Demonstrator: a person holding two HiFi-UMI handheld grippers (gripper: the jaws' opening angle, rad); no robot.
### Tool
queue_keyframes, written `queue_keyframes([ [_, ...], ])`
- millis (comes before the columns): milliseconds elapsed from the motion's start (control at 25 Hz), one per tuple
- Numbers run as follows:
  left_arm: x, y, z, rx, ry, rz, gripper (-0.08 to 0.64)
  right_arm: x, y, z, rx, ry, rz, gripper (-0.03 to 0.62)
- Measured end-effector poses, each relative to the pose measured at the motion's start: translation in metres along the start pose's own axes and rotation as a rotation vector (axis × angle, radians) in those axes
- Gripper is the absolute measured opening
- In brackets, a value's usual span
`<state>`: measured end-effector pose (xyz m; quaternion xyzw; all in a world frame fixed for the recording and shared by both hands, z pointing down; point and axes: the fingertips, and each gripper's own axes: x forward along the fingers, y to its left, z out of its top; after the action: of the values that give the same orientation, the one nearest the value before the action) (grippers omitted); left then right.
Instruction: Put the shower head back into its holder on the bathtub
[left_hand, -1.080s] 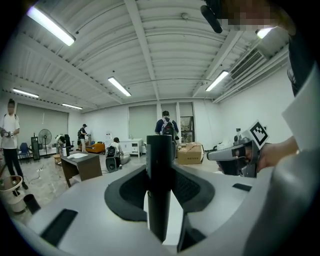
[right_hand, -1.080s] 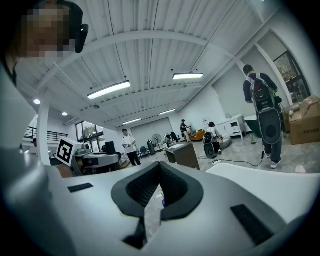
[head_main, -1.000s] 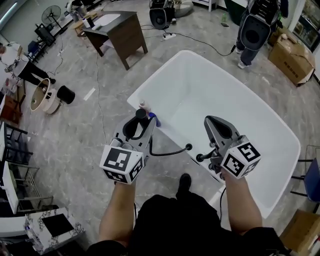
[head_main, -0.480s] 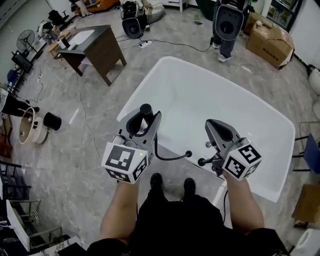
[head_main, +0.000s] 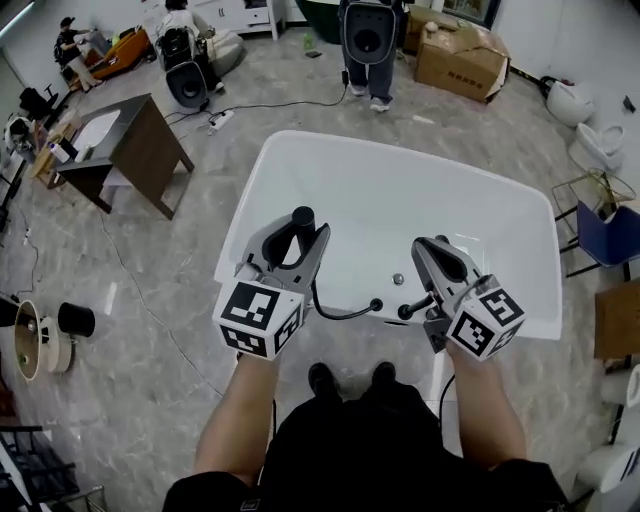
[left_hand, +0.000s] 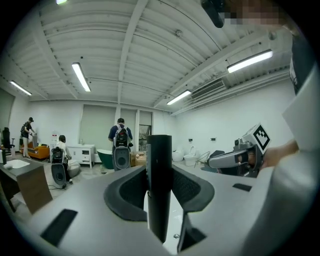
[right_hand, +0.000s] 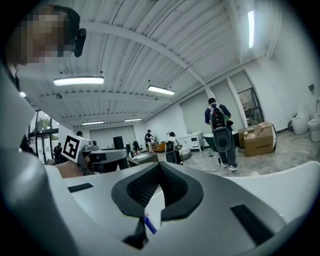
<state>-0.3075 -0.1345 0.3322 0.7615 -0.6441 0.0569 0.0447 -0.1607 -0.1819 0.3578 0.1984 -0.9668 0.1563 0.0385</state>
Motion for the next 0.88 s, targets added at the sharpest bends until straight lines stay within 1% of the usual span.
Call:
queue_keyframes([
  [160, 0.005, -0.014, 0.010, 0.006, -0.021, -0.044, 0.141, -0.027, -0.002, -0.002, 0.005, -0.001, -0.053, 0.014],
  [280, 0.007, -0.025, 0.021, 0.019, -0.035, -0.054, 0.141, -0.045, -0.003, 0.003, 0.001, -0.025, -0.066, 0.014],
  [440, 0.009, -0.047, 0.036, 0.038, -0.040, -0.060, 0.141, -0.071, -0.008, 0.008, 0.010, -0.061, -0.070, 0.014],
  [560, 0.013, -0.065, 0.041, 0.033, -0.040, -0.060, 0.142, -0.090, -0.010, 0.004, 0.018, -0.071, -0.055, 0.014],
  [640, 0.017, -0.079, 0.044, 0.044, -0.043, -0.065, 0.143, -0.100, -0.013, 0.003, 0.015, -0.075, -0.048, 0.014],
  [880, 0.028, -0.110, 0.055, 0.070, -0.049, -0.106, 0.143, -0.116, -0.018, 0.002, 0.029, -0.081, -0.043, 0.014],
])
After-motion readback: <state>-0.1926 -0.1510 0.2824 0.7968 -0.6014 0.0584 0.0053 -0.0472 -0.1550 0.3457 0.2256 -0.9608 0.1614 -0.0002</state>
